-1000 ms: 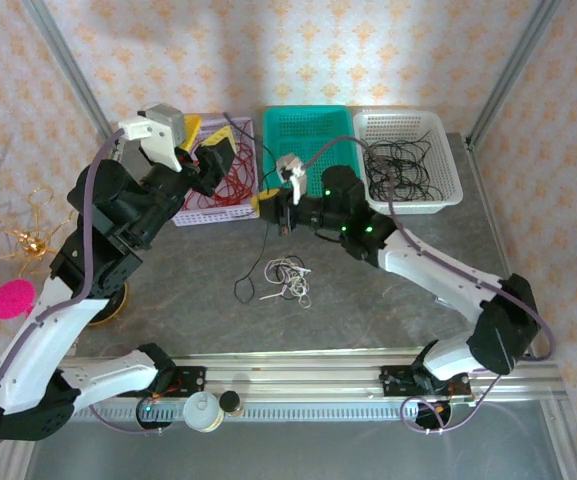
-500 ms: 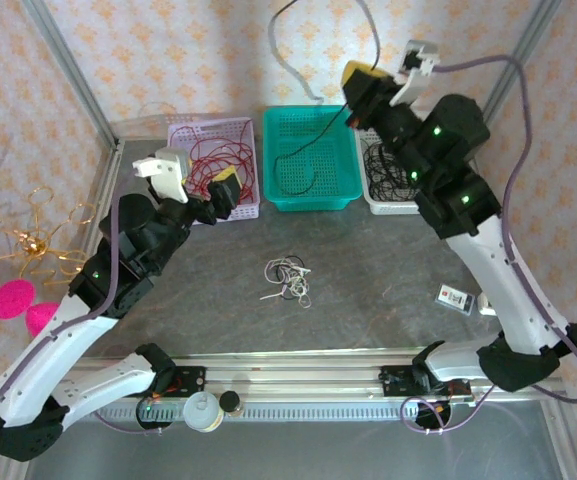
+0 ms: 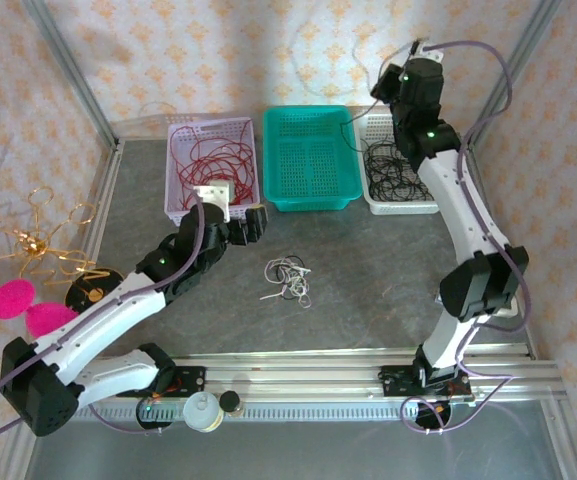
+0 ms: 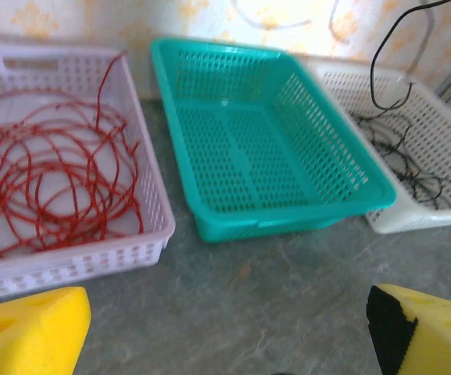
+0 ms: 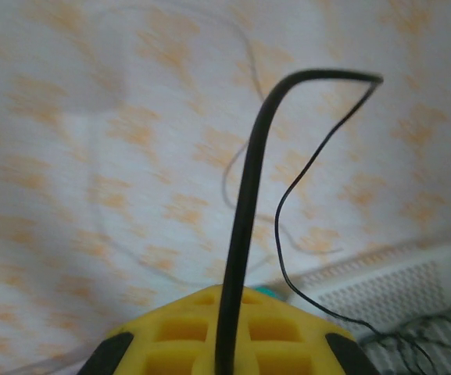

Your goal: Untangle the cables

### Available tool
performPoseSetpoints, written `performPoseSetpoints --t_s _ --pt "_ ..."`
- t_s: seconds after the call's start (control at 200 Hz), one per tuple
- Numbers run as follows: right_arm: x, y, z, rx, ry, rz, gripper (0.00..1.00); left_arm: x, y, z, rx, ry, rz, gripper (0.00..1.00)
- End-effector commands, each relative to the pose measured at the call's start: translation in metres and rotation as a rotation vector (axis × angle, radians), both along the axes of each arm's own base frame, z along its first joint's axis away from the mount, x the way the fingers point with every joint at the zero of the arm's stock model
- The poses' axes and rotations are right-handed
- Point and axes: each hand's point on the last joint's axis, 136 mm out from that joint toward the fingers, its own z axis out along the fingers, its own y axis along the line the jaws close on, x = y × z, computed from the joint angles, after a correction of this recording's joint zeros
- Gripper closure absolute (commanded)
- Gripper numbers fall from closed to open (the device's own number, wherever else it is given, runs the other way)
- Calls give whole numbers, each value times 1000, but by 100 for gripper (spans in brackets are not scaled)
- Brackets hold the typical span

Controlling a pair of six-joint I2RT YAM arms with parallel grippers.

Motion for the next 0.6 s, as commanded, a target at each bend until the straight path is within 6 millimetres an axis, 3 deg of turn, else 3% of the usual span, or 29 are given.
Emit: performPoseSetpoints --t_s 0.0,0.12,0.19,0.265,0.445,0.596 --pt "13 -28 -1 63 -25 -114 100 -5 9 9 -114 13 58 7" --pt "21 -50 13 81 -26 -199 100 -15 18 1 -147 42 96 7" --pt "23 -52 26 63 -46 -209 100 -18 20 -2 -149 56 95 7" --pt "27 -55 27 50 -33 -228 100 -19 18 -4 -141 69 82 7" --pt "32 -70 0 12 45 -299 100 -17 16 -8 -89 92 65 7" --pt "36 -94 -51 34 118 -328 100 -12 7 -11 -74 98 27 8"
